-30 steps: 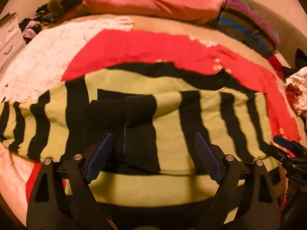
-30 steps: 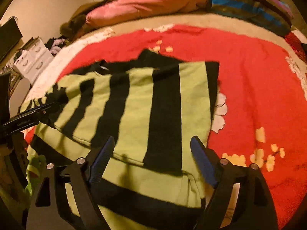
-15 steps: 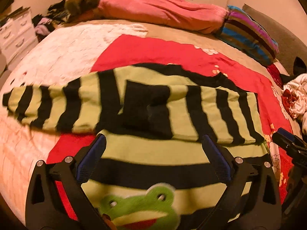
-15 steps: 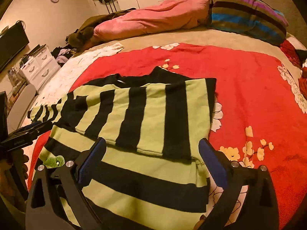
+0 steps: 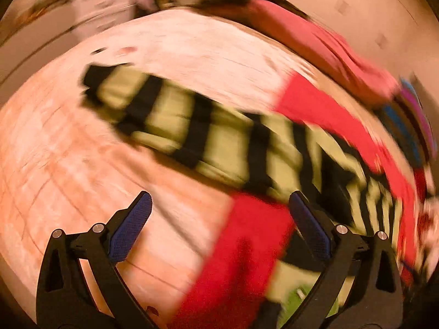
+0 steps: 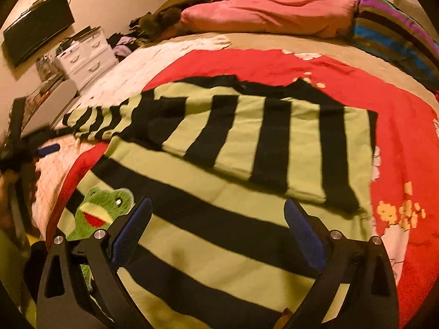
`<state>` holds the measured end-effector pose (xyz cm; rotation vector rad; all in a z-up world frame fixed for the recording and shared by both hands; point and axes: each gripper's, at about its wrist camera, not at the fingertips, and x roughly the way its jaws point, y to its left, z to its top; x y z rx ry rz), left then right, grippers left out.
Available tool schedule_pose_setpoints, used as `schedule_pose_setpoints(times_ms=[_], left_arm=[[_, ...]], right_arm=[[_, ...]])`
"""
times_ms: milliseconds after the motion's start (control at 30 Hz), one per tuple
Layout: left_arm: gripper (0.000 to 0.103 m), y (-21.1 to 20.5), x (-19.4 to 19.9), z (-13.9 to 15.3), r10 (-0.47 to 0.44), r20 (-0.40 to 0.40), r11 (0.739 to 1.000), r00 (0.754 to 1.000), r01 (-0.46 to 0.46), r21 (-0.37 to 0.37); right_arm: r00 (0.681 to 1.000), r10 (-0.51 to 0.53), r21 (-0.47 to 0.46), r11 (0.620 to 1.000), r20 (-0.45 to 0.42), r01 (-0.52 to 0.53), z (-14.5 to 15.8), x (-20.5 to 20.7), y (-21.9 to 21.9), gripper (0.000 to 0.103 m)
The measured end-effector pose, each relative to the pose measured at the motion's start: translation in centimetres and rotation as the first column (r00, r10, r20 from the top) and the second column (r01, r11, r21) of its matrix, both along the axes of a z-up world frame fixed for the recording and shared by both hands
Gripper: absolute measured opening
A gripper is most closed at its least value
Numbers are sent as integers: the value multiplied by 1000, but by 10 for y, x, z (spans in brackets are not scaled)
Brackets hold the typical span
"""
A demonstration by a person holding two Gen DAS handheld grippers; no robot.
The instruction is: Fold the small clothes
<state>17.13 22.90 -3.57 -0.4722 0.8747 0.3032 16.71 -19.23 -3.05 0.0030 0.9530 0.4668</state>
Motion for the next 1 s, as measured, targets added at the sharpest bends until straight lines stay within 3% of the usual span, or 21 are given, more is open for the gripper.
schedule_pose_setpoints(times_ms=[133, 167, 233, 367, 433, 533, 567, 600, 633, 667, 767, 900, 1000], left_arm=[[91, 66, 9, -8, 147, 25, 987, 989, -145, -70], [84, 79, 11, -10, 175, 34, 981, 984, -171, -89], [75, 106, 16, -14, 244, 49, 961, 969, -234, -146], [73, 144, 23, -24, 362, 71, 912, 929, -338, -230], [73, 155, 27, -31, 391, 64, 900, 918, -366, -236], [74, 170, 32, -51, 427, 14, 864, 904, -403, -301], [73, 175, 32, -55, 439, 12, 851, 898, -412, -326], [65, 177, 32, -57, 448, 16, 845, 894, -417, -334], [47, 178, 31, -56, 454, 22, 846, 891, -424, -323], [18, 178, 32, -54, 450, 19, 849, 893, -421, -319], [8, 174, 31, -40, 417, 75, 869, 906, -374, -324], [6, 127, 33, 10, 253, 175, 959, 952, -222, -176], [6, 78, 32, 39, 105, 215, 989, 971, -78, -130]], right_arm=[[1000, 15, -11, 1000, 3, -15, 0, -4, 7, 96], [1000, 14, -10, 1000, 6, -14, 1, -5, 7, 96], [1000, 11, -5, 1000, 9, -11, 3, -5, 7, 96], [1000, 0, -6, 1000, 10, 0, 6, -3, 7, 96], [1000, -9, -5, 1000, 8, 9, 5, -2, 6, 96], [1000, -17, -10, 1000, 1, 17, 3, 0, 8, 96], [1000, -16, -11, 1000, -2, 16, 2, 1, 9, 96], [1000, -14, -15, 1000, -6, 14, 0, 1, 12, 96], [1000, -11, -19, 1000, -9, 11, -1, 2, 15, 96], [1000, -4, -22, 1000, -13, 3, -3, 2, 19, 96], [999, 25, -20, 999, -25, -26, -6, 2, 33, 96], [998, 63, 5, 998, -24, -63, -7, 1, 50, 96], [997, 74, 27, 997, -24, -74, -3, 0, 56, 96]])
